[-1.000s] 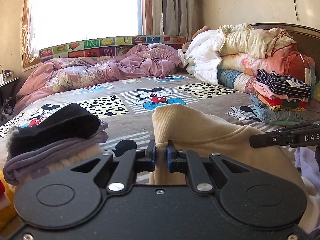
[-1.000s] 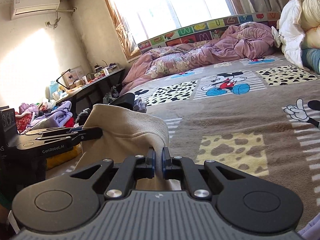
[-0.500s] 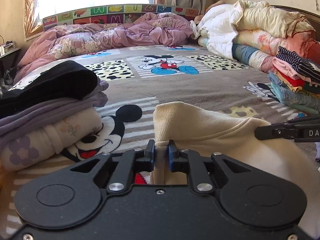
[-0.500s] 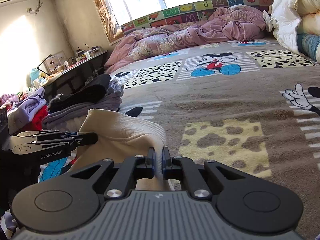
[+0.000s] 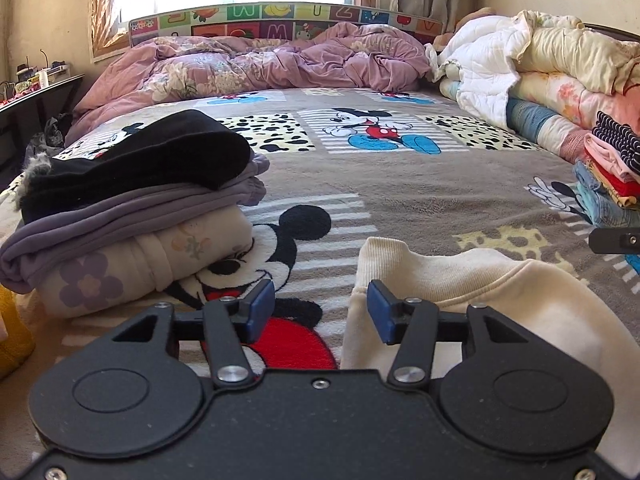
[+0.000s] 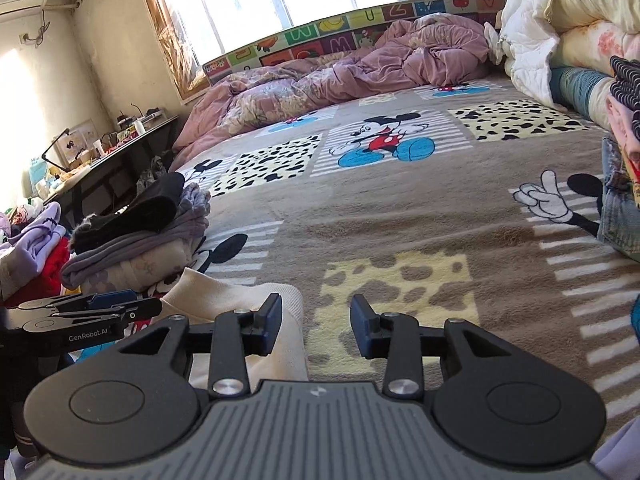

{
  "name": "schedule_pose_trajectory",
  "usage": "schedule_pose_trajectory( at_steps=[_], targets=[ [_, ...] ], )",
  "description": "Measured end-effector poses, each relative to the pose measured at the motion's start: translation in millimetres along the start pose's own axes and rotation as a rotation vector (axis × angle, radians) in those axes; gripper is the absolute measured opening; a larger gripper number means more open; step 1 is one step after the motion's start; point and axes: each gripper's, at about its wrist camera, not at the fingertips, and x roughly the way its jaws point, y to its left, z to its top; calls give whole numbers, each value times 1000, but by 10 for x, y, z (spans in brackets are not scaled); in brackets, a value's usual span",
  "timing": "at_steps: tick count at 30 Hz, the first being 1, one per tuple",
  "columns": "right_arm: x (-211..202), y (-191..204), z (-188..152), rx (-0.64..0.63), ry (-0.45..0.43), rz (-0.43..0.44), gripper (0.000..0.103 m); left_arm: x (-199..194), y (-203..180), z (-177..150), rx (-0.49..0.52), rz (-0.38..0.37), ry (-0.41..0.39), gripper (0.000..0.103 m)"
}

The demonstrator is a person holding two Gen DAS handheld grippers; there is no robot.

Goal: Fold clothes
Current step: 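Lift the sweatshirt by the collar and lay it flat on the bed, then grasp the lavender hem band with both grippers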

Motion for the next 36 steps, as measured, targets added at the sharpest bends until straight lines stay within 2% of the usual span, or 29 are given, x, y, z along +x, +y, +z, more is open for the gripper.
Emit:
schedule_pose_trajectory(
  at_steps=[2, 4, 6, 12, 20, 24, 26, 29, 33, 36],
  targets=[
    [-137, 0, -1, -8, -26, 7, 39, -71, 1, 17, -3, 0, -9, 58],
    [-280, 2, -9, -19, -53, 18, 45, -159, -9, 30, -1, -5, -20, 64],
    [-436, 14, -70, -44, -73, 40, 49, -267, -35, 37, 11, -8, -32, 65],
    [-851, 57, -382, -109, -72, 96, 49, -615, -126, -12, 37, -33, -51, 66],
    [-1252, 113, -827, -177, 42, 241, 53, -1228, -354, -336, 53, -194, -30, 66],
    [-1412, 167, -957, -221, 105, 313, 58, -1441, -395, -610, -8, -278, 18, 66],
    [-1470, 200, -975, -248, 127, 338, 58, -1522, -441, -724, -8, -299, 33, 66],
    [-1543, 287, -986, -335, 168, 363, 60, -1668, -519, -857, -1, -329, 42, 66],
    [-1561, 416, -1003, -474, 222, 364, 63, -1768, -591, -988, -32, -406, 43, 67],
    [-1492, 456, -990, -511, 252, 360, 65, -1754, -662, -1062, -19, -399, 56, 67]
  ],
)
